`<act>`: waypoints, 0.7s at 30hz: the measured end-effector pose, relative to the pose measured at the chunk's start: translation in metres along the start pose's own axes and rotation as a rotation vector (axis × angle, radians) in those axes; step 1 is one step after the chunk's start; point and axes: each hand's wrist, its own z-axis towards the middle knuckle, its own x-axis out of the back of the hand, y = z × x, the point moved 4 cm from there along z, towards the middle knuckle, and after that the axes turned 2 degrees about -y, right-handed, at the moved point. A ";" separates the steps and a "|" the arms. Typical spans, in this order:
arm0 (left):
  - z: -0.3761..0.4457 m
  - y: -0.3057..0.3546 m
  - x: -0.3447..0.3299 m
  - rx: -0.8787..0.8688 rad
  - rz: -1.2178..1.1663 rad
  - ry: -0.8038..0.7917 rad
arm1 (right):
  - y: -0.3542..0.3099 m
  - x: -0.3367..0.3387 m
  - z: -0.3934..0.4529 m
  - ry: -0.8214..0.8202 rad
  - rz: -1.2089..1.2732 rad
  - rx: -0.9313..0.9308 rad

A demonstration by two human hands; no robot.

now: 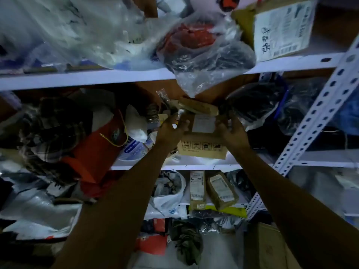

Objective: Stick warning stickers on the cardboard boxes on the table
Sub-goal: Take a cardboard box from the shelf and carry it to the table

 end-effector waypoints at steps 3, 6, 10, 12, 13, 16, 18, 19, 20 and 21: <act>0.015 -0.008 -0.006 0.048 -0.151 0.085 | 0.012 -0.011 0.015 -0.057 0.133 -0.022; 0.025 -0.024 -0.024 0.153 -0.421 0.029 | 0.025 -0.021 0.022 -0.083 0.221 -0.074; 0.028 -0.044 -0.043 0.253 -0.670 0.037 | 0.033 -0.027 0.024 -0.071 0.492 -0.153; 0.028 -0.050 -0.048 0.261 -0.743 0.019 | 0.041 -0.031 0.023 -0.057 0.525 -0.190; 0.030 -0.051 -0.048 0.262 -0.765 0.010 | 0.043 -0.031 0.023 -0.044 0.524 -0.208; 0.033 -0.052 -0.048 0.257 -0.785 -0.028 | 0.046 -0.032 0.026 -0.036 0.552 -0.230; 0.032 -0.051 -0.049 0.259 -0.769 -0.046 | 0.046 -0.032 0.027 -0.036 0.566 -0.236; 0.031 -0.050 -0.049 0.256 -0.759 -0.053 | 0.045 -0.032 0.026 -0.038 0.569 -0.233; 0.031 -0.049 -0.049 0.253 -0.751 -0.059 | 0.044 -0.031 0.024 -0.038 0.569 -0.228; 0.029 -0.046 -0.048 0.254 -0.743 -0.062 | 0.041 -0.030 0.023 -0.046 0.563 -0.222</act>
